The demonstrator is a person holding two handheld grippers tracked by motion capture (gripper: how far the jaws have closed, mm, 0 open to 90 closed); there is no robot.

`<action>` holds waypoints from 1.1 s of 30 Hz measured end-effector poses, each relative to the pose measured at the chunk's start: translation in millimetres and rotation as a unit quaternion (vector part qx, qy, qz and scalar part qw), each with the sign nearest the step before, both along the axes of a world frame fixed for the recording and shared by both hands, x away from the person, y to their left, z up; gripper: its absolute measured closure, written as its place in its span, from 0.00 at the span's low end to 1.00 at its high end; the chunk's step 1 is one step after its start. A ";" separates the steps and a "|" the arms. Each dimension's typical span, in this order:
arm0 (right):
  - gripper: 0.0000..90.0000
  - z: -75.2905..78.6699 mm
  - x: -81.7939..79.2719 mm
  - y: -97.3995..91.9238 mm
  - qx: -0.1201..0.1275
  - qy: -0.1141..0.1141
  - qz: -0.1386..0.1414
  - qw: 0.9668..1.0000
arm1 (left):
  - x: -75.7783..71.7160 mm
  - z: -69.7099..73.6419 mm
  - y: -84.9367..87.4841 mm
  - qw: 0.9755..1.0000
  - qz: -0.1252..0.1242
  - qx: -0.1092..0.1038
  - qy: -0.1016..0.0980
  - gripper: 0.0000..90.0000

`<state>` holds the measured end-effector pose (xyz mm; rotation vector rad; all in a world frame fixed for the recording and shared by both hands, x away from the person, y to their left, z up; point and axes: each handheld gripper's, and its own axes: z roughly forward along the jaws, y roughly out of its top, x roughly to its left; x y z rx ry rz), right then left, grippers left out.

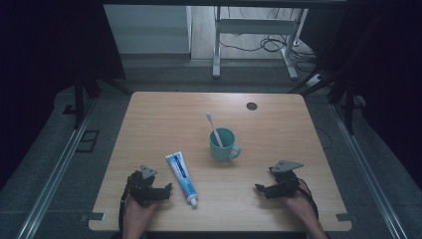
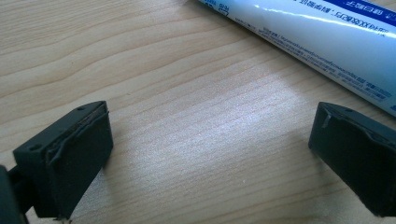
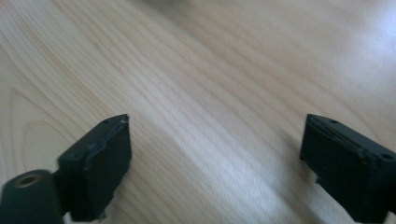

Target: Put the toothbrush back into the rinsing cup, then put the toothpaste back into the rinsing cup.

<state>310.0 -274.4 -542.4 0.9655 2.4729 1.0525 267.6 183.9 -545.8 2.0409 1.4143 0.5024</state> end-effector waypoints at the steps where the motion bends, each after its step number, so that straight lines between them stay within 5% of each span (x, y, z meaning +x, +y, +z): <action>1: 0.12 -0.1 -0.1 0.0 0.000 0.000 0.000 1.000 | 0.0 0.0 0.0 1.000 0.000 0.000 0.000 0.00; 9: 0.12 -0.2 -0.6 -0.3 0.001 0.000 -0.001 1.000 | -1.1 0.4 1.6 1.000 0.002 -0.001 -0.003 0.02; 20: 0.13 0.0 -0.8 -0.6 0.000 -0.001 -0.004 1.000 | -3.3 5.4 5.0 1.000 -0.004 0.000 -0.003 0.18; 33: 0.15 0.0 -0.9 -0.8 0.002 -0.002 -0.009 1.000 | -5.6 21.8 8.7 0.999 -0.018 -0.035 -0.007 0.55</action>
